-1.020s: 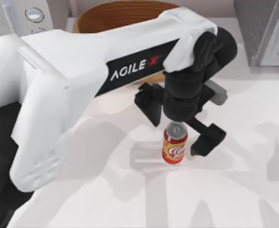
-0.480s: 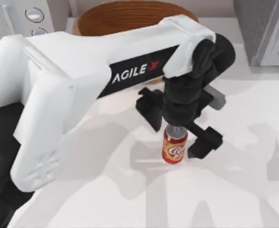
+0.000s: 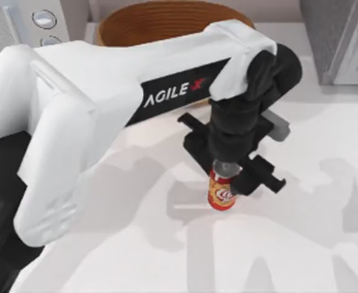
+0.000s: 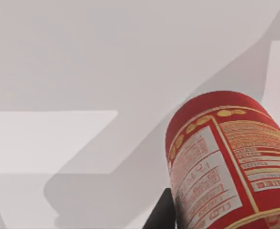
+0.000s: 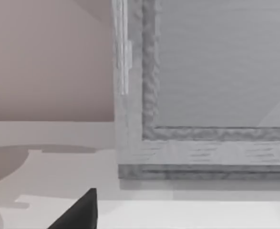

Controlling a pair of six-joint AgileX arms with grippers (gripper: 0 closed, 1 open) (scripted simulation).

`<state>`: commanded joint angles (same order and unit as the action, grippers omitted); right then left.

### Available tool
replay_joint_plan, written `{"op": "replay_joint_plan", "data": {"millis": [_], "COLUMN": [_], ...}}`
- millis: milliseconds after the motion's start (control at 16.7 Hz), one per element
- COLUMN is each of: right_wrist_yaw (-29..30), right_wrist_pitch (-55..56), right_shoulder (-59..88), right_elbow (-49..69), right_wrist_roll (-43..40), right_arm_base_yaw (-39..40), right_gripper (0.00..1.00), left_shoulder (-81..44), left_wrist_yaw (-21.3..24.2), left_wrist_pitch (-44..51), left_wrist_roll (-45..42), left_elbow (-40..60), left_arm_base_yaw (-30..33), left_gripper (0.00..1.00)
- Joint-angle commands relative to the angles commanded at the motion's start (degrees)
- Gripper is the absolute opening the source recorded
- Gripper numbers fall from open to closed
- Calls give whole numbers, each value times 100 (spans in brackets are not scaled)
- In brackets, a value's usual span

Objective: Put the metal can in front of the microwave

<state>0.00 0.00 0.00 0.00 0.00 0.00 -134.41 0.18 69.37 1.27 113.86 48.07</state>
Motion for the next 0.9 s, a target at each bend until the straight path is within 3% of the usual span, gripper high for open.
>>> {"op": "replay_joint_plan", "data": {"millis": [120, 180, 900], "right_wrist_yaw": [0, 0, 0], "right_wrist_pitch": [0, 0, 0], "right_shoulder": [0, 0, 0], "right_elbow": [0, 0, 0], "right_wrist_roll": [0, 0, 0], "right_arm_base_yaw": [0, 0, 0], "right_gripper": [100, 100, 100], "left_shoulder": [0, 0, 35], "left_wrist_yaw": [0, 0, 26], "left_wrist_pitch": [0, 0, 339], "left_wrist_roll": [0, 0, 4], "left_elbow": [0, 0, 360], "left_arm_base_yaw": [0, 0, -7], "left_gripper": [2, 0, 0]}}
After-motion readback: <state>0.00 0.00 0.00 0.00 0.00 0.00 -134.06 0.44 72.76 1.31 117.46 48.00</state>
